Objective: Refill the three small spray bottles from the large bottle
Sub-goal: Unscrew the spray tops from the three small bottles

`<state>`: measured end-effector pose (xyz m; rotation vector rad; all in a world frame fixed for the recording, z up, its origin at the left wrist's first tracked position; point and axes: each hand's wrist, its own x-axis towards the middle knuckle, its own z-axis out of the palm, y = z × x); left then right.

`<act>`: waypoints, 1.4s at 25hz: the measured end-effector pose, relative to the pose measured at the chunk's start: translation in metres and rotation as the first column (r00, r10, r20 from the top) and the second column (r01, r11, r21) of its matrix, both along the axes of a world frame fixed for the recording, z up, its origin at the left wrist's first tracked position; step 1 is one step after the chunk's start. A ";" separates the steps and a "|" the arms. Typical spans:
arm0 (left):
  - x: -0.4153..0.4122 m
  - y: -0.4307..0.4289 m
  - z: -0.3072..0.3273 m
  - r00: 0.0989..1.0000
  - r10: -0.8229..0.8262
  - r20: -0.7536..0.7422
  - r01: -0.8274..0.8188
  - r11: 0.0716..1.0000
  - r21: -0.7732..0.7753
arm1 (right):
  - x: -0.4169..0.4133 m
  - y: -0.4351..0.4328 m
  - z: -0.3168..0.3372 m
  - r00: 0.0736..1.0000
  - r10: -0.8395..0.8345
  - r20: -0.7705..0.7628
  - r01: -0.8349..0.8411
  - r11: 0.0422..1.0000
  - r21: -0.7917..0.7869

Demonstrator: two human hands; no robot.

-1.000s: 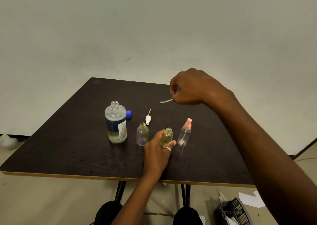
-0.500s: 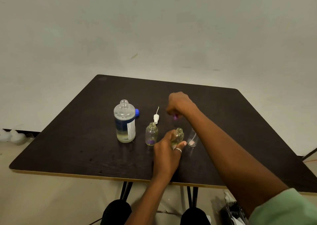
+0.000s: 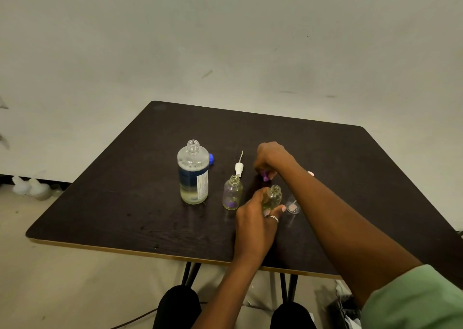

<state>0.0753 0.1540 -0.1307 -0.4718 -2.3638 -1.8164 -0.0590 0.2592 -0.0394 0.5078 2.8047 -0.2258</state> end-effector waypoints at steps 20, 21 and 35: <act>0.002 -0.001 0.004 1.000 -0.015 -0.015 0.016 1.000 0.014 | 0.001 0.006 -0.007 0.996 0.017 -0.083 -0.015 1.000 0.026; 0.001 -0.001 0.004 1.000 -0.015 -0.018 0.016 1.000 0.016 | 0.001 0.005 -0.008 0.996 0.022 -0.088 -0.020 0.999 0.030; 0.000 -0.001 -0.001 0.999 -0.004 -0.036 0.004 1.000 0.008 | 0.005 0.004 -0.001 0.996 0.070 -0.058 -0.067 0.996 0.056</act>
